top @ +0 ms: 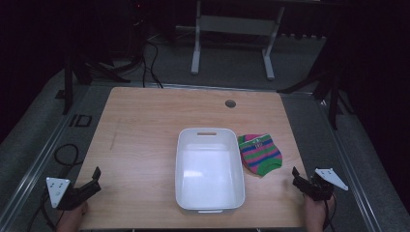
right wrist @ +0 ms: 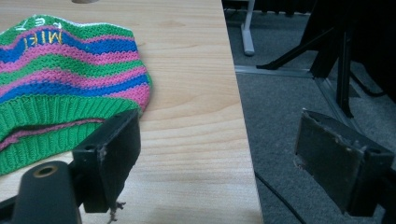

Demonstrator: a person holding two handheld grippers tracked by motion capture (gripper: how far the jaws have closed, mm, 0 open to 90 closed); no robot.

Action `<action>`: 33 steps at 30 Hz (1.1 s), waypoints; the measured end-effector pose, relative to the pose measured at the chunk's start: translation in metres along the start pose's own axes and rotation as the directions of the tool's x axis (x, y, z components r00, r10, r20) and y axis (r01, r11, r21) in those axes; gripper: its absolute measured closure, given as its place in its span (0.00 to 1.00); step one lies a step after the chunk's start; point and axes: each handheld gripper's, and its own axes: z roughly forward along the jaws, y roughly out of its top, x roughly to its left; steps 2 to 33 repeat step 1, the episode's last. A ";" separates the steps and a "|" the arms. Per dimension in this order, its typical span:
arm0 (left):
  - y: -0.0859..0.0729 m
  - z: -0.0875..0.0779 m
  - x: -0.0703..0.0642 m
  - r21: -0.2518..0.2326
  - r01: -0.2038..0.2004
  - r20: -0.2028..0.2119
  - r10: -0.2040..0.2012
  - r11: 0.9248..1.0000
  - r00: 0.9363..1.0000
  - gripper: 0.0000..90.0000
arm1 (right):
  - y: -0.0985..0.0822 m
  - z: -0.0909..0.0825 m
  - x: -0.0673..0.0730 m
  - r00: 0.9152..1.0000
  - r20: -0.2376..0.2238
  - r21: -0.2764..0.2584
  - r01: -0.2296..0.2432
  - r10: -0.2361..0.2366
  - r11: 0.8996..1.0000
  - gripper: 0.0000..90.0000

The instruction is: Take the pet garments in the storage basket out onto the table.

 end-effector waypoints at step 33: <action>0.000 0.000 0.000 0.000 0.000 0.000 0.000 1.000 1.000 0.01 | 0.000 0.000 0.000 1.000 -0.001 0.003 -0.002 0.002 1.000 0.16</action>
